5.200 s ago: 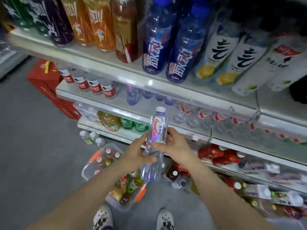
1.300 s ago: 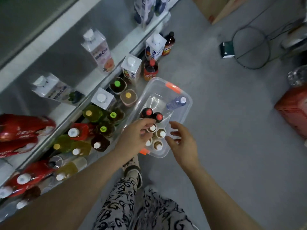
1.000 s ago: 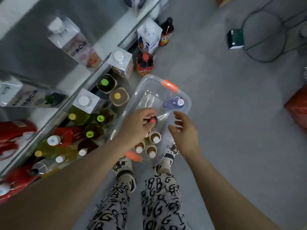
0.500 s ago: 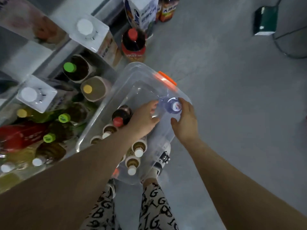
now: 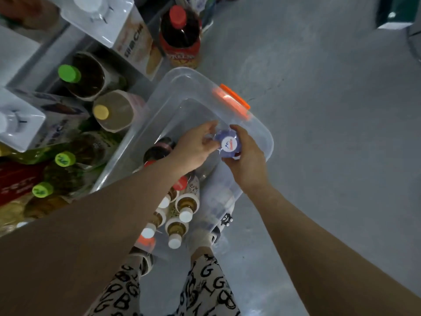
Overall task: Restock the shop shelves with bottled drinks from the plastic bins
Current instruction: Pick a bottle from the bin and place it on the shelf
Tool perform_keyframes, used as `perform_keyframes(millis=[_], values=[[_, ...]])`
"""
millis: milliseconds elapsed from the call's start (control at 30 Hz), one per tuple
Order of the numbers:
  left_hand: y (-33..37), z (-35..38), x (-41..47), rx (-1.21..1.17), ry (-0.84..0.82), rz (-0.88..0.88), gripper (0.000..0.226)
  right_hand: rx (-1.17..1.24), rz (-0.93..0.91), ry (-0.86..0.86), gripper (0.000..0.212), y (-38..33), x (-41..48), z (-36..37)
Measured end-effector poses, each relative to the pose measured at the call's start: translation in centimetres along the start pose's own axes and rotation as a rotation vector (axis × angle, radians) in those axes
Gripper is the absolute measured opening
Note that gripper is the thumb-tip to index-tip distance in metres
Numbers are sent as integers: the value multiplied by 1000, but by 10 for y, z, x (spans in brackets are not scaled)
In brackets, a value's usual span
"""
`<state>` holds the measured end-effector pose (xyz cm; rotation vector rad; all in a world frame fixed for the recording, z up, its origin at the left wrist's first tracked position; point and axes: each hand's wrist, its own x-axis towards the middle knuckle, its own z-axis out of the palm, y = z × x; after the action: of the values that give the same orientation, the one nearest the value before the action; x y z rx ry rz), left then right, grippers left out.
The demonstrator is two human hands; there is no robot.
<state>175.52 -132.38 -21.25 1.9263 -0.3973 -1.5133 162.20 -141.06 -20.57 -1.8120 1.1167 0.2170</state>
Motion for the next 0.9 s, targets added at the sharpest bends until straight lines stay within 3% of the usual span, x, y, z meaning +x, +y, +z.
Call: perform_keyframes(millis=[133,267,533,633,733,900], values=[[-6,-9,1,-82,-22,-48,48,-36,-15,23,59,-1,9,12],[-5,-13,-1,-206,4,-151,23,35,-2,-8,59,-11,17,12],[10,-27,-29,-52,-122,-5,43,214,121,3,68,-52,4,-24],[17,-24,-53,-132,-148,7,67,239,130,-6,45,-73,-5,-44],[26,-25,-80,-117,-107,52,77,293,142,-6,28,-98,-14,-60],[51,-32,-134,-4,13,148,97,346,168,-59,37,-149,-43,-63]])
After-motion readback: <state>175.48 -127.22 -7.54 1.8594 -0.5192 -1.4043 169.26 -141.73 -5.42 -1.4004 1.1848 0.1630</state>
